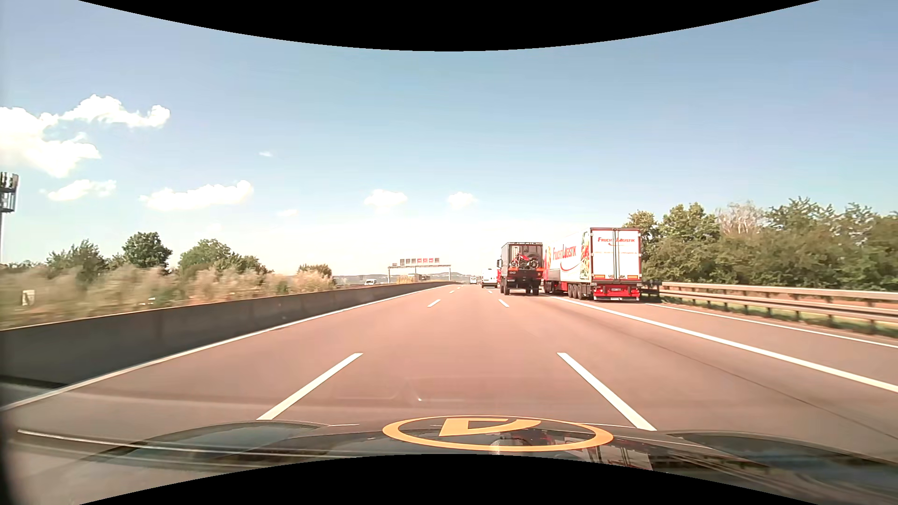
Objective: Follow the waypoints while adhering to traffic rules and regulations
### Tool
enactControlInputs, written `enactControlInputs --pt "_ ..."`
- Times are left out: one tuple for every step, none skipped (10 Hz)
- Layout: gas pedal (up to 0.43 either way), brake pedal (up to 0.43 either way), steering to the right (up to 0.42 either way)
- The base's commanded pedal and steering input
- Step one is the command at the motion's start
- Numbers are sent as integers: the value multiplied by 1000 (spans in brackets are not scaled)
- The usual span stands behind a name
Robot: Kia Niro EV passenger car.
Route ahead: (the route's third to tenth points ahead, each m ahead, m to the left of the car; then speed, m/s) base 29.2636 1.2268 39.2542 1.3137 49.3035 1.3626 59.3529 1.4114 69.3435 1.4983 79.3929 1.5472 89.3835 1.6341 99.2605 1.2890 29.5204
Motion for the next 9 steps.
enactControlInputs --pt "311 0 -2" --pt "311 0 -2" --pt "299 0 -2" --pt "299 0 -2" --pt "287 0 -3" --pt "287 0 -3" --pt "287 0 -3" --pt "287 0 -2" --pt "287 0 -3"
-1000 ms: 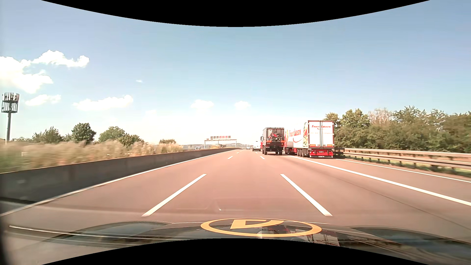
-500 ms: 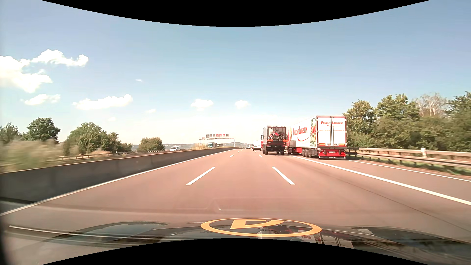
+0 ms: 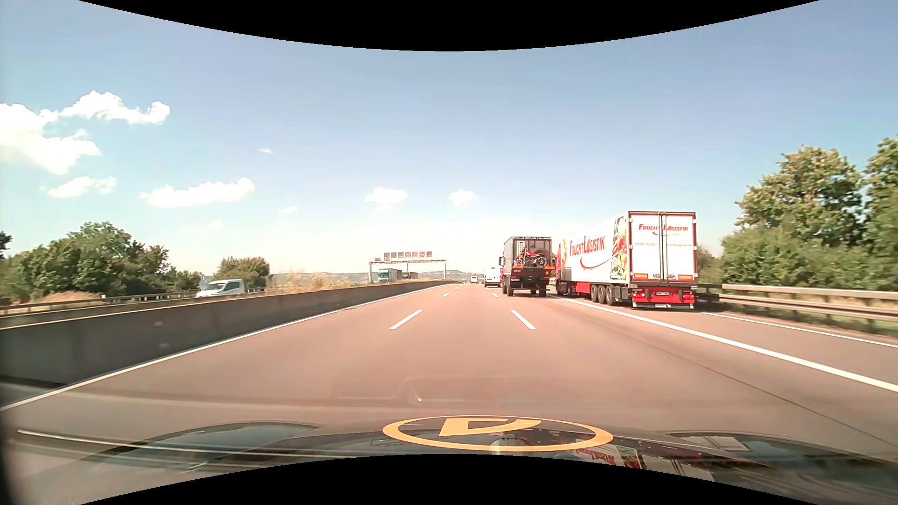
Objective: Follow the waypoints while adhering to traffic rules and regulations
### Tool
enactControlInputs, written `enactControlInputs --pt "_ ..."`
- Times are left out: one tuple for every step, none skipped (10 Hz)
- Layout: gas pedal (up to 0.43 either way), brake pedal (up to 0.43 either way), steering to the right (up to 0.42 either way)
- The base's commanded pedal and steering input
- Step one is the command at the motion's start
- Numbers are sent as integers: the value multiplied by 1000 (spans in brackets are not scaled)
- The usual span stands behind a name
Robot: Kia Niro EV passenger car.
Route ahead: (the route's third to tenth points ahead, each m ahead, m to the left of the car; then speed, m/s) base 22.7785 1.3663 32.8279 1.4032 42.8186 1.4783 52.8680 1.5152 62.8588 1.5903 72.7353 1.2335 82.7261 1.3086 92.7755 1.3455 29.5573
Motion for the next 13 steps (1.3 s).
enactControlInputs --pt "287 0 -3" --pt "287 0 -3" --pt "280 0 -3" --pt "280 0 -3" --pt "280 0 -3" --pt "280 0 -2" --pt "268 0 -2" --pt "268 0 -3" --pt "268 0 -3" --pt "260 0 -2" --pt "260 0 -2" --pt "248 0 -2" --pt "220 0 -2"
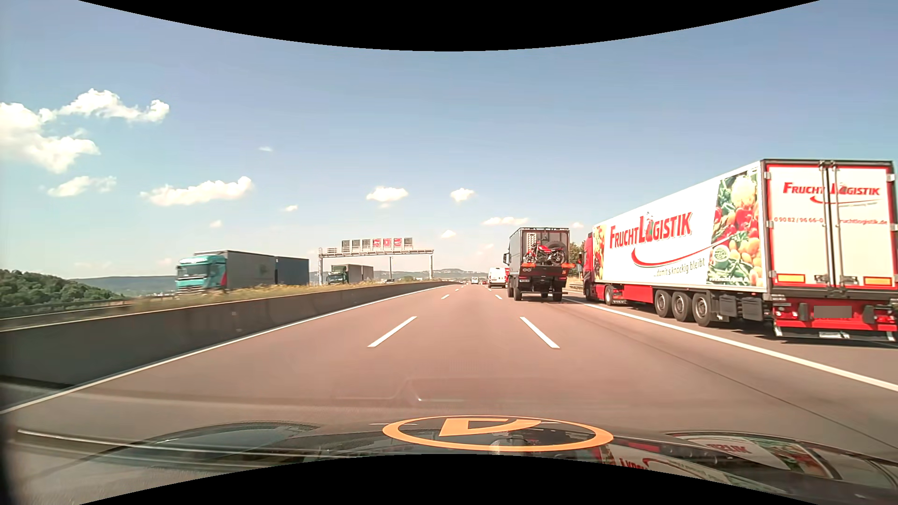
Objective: Follow the waypoints while adhering to traffic rules and regulations
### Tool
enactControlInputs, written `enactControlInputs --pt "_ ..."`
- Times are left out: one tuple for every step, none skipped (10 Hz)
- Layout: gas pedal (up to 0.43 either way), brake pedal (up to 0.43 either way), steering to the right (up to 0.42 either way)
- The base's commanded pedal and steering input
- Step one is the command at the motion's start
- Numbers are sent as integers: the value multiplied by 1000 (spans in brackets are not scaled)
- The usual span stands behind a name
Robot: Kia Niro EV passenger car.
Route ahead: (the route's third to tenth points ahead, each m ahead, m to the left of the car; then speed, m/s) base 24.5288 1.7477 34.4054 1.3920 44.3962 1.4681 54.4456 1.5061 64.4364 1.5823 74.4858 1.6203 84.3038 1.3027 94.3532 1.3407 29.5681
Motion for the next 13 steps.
enactControlInputs --pt "197 0 -2" --pt "197 0 -2" --pt "197 0 -2" --pt "197 0 -2" --pt "197 0 -2" --pt "197 0 -2" --pt "197 0 -3" --pt "197 0 -2" --pt "197 0 -2" --pt "197 0 -2" --pt "197 0 -2" --pt "209 0 -2" --pt "209 0 -2"
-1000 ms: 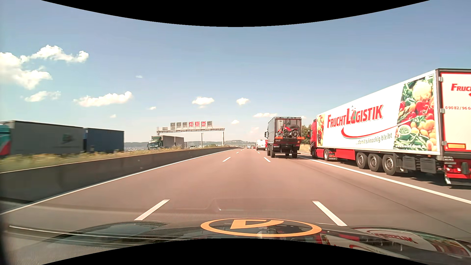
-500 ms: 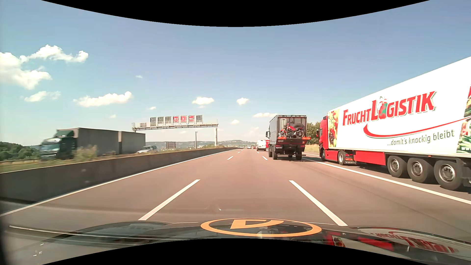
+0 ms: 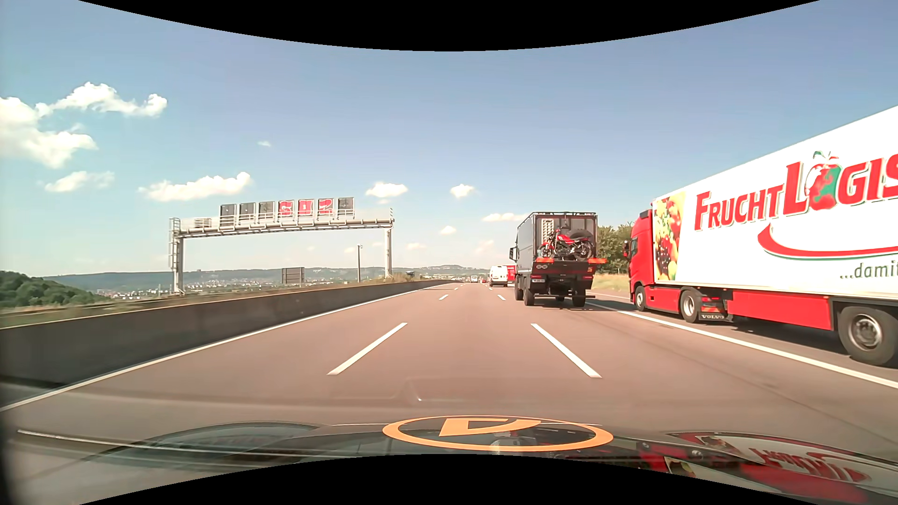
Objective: Follow the waypoints while adhering to traffic rules and regulations
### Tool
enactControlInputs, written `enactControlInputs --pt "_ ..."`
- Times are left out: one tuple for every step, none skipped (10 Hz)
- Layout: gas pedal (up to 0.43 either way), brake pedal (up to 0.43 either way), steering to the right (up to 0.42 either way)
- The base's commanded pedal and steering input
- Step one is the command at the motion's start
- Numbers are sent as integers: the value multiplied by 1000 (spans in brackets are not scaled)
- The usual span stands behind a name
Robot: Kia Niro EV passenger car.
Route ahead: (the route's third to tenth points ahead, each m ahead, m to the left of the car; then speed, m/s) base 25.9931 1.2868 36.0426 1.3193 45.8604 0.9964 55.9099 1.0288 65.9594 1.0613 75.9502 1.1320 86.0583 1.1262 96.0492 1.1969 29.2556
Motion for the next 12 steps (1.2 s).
enactControlInputs --pt "209 0 -2" --pt "209 0 -2" --pt "220 0 -2" --pt "228 0 -2" --pt "240 0 -2" --pt "248 0 -2" --pt "248 0 -2" --pt "248 0 -2" --pt "248 0 -1" --pt "248 0 -1" --pt "248 0 -1" --pt "248 0 -1"
